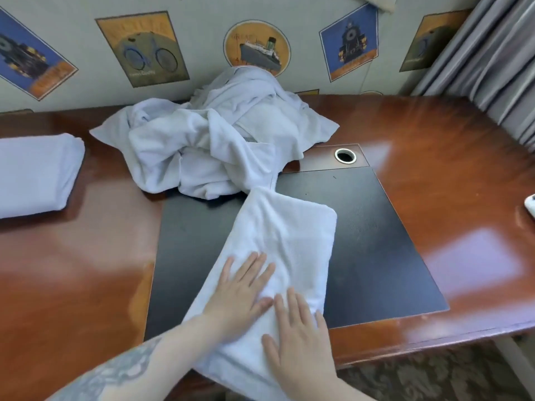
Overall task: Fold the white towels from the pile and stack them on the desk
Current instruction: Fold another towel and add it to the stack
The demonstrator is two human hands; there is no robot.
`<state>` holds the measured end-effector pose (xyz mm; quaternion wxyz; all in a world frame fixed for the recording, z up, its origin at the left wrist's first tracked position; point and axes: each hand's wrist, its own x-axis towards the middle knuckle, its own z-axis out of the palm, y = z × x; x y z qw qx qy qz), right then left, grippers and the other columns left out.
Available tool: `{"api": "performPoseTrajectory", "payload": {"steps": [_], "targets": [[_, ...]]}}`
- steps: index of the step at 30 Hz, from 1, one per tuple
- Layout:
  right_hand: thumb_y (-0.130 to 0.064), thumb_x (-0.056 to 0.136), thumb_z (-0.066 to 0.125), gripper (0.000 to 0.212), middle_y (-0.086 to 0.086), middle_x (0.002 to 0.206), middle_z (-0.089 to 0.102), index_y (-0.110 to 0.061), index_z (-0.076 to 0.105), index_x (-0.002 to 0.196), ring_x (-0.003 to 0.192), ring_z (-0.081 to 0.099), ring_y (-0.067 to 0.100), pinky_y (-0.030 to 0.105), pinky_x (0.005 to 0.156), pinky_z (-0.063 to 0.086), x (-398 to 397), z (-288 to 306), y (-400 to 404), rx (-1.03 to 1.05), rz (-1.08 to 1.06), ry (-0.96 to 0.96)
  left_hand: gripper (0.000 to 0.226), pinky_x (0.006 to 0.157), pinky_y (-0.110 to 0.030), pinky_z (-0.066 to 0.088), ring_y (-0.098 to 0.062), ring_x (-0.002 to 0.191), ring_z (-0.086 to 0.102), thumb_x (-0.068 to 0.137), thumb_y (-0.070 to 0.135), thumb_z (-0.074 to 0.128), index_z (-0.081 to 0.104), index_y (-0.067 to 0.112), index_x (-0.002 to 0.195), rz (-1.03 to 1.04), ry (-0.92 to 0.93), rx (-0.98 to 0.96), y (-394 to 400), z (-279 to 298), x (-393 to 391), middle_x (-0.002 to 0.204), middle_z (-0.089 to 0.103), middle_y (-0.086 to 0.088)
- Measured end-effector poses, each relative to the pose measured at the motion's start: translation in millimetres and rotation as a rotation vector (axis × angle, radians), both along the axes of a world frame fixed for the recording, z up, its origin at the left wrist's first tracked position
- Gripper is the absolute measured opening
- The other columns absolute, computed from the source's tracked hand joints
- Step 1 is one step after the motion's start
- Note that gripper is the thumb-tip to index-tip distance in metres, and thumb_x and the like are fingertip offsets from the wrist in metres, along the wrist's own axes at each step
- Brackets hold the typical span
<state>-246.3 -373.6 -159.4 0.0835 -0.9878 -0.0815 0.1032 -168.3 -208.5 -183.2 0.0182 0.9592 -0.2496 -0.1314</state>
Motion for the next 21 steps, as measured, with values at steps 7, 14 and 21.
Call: {"api": "performPoseTrajectory", "payload": {"steps": [7, 14, 21], "targets": [[-0.037, 0.089, 0.044, 0.035, -0.006, 0.103, 0.066, -0.023, 0.069, 0.109, 0.101, 0.053, 0.017, 0.033, 0.079, 0.043, 46, 39, 9, 0.403, 0.221, 0.101, 0.073, 0.097, -0.043, -0.043, -0.014, 0.136, -0.042, 0.100, 0.013, 0.040, 0.001, 0.048, 0.151, -0.087, -0.129, 0.209, 42, 20, 52, 0.152, -0.036, 0.014], [-0.042, 0.101, 0.021, 0.063, -0.008, 0.163, -0.013, -0.028, -0.004, 0.157, 0.149, -0.017, 0.014, 0.039, 0.119, -0.015, 103, -20, 4, 0.055, 0.674, 0.091, 0.056, 0.118, -0.038, -0.013, -0.008, 0.144, -0.024, 0.104, 0.036, 0.011, -0.013, 0.026, 0.154, 1.031, -0.099, -0.273, -54, -5, -36, 0.160, -0.022, 0.009], [-0.056, 0.100, 0.022, 0.065, -0.001, 0.165, -0.001, -0.033, -0.001, 0.156, 0.152, 0.000, 0.020, 0.046, 0.122, 0.003, 215, -4, -99, -0.050, 0.059, 0.113, 0.073, 0.118, -0.043, -0.011, -0.019, 0.146, -0.027, 0.099, 0.060, 0.015, -0.021, 0.024, 0.151, 1.188, 0.003, -0.053, -17, -2, -24, 0.159, -0.028, -0.002]]}}
